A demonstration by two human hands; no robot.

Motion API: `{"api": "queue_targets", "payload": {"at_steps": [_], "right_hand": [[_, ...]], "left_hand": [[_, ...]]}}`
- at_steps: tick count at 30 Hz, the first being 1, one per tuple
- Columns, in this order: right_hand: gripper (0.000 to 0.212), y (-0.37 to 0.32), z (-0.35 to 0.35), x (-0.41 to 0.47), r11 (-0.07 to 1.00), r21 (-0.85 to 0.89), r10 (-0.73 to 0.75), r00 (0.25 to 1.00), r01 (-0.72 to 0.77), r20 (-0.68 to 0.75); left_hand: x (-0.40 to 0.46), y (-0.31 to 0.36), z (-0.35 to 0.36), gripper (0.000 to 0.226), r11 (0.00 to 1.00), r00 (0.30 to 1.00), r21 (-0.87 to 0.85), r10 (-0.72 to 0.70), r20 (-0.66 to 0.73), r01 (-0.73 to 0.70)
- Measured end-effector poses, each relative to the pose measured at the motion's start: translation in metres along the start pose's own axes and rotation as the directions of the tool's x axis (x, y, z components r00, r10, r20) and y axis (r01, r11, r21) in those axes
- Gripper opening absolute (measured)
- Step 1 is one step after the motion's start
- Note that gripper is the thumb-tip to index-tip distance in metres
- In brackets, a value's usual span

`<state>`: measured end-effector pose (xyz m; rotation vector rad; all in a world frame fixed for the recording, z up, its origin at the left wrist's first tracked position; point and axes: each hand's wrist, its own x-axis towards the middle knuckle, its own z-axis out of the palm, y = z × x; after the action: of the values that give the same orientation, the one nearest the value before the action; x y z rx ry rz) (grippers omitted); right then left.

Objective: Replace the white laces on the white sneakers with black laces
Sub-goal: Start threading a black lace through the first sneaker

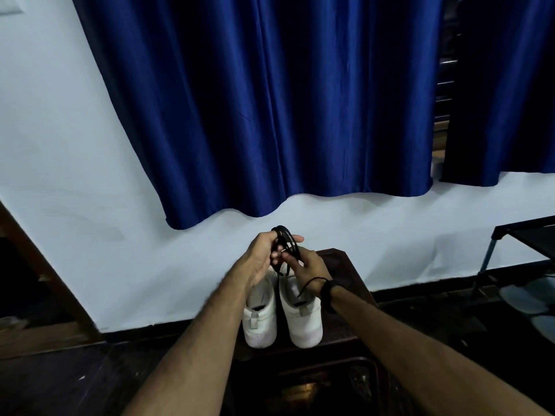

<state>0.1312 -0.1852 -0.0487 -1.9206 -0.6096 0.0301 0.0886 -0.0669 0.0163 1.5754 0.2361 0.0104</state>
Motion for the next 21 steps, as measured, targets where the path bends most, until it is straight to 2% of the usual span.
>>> {"api": "queue_targets", "payload": {"at_steps": [2, 4, 7, 9, 11, 13, 15, 16, 17, 18, 19, 20, 21], "right_hand": [[0.018, -0.002, 0.002, -0.004, 0.998, 0.062, -0.007, 1.0, 0.007, 0.001], [0.017, -0.001, 0.003, -0.01, 0.987, 0.157, -0.024, 1.0, 0.024, -0.004], [0.02, 0.003, -0.002, -0.02, 0.966, 0.255, -0.028, 0.998, 0.039, -0.049], [0.019, 0.006, -0.008, -0.027, 0.965, 0.261, -0.016, 0.999, 0.028, -0.049], [0.02, 0.012, -0.011, -0.03, 0.965, 0.261, 0.003, 0.999, 0.006, -0.033], [0.021, 0.02, -0.01, -0.029, 0.966, 0.258, 0.021, 0.999, -0.01, -0.037], [0.022, 0.021, -0.008, -0.027, 0.962, 0.273, 0.029, 0.997, -0.008, -0.071], [0.023, 0.019, -0.008, -0.027, 0.959, 0.285, 0.031, 0.995, -0.004, -0.091], [0.023, 0.017, -0.008, -0.025, 0.957, 0.291, 0.03, 0.994, 0.002, -0.106], [0.023, 0.013, -0.009, -0.022, 0.959, 0.283, 0.026, 0.993, 0.007, -0.113], [0.022, 0.009, -0.01, -0.019, 0.965, 0.26, 0.021, 0.994, 0.007, -0.107], [0.023, 0.004, -0.013, -0.014, 0.97, 0.241, 0.014, 0.996, 0.008, -0.091], [0.023, 0.0, -0.015, -0.01, 0.973, 0.232, 0.009, 0.997, 0.008, -0.073]], "left_hand": [[-0.002, 0.0, -0.006, 0.044, 1.0, 1.0, -0.024, -0.002, -0.003, 0.002], [-0.001, -0.003, -0.013, 0.044, 0.992, 1.0, -0.122, -0.004, -0.011, 0.003], [0.007, 0.002, -0.029, 0.052, 0.923, 0.981, -0.38, -0.013, -0.194, -0.062], [0.014, 0.009, -0.044, 0.06, 0.829, 0.909, -0.544, -0.117, -0.4, -0.133], [0.024, 0.007, -0.056, 0.05, 0.831, 0.79, -0.544, -0.257, -0.557, -0.113], [0.022, -0.002, -0.052, 0.032, 0.904, 0.681, -0.425, -0.341, -0.649, 0.047], [0.011, -0.026, -0.037, 0.044, 0.936, 0.544, -0.221, -0.341, -0.766, 0.275], [0.002, -0.037, -0.022, 0.044, 0.94, 0.469, -0.092, -0.247, -0.848, 0.329], [-0.007, -0.047, -0.008, 0.039, 0.956, 0.451, 0.085, -0.052, -0.891, 0.279], [-0.016, -0.059, 0.007, 0.034, 0.933, 0.499, 0.319, 0.201, -0.843, 0.163], [-0.025, -0.071, 0.022, 0.029, 0.834, 0.579, 0.55, 0.431, -0.692, 0.037], [-0.03, -0.083, 0.035, 0.024, 0.682, 0.662, 0.728, 0.576, -0.48, -0.065], [-0.029, -0.097, 0.043, 0.02, 0.524, 0.72, 0.843, 0.63, -0.291, -0.117]]}}
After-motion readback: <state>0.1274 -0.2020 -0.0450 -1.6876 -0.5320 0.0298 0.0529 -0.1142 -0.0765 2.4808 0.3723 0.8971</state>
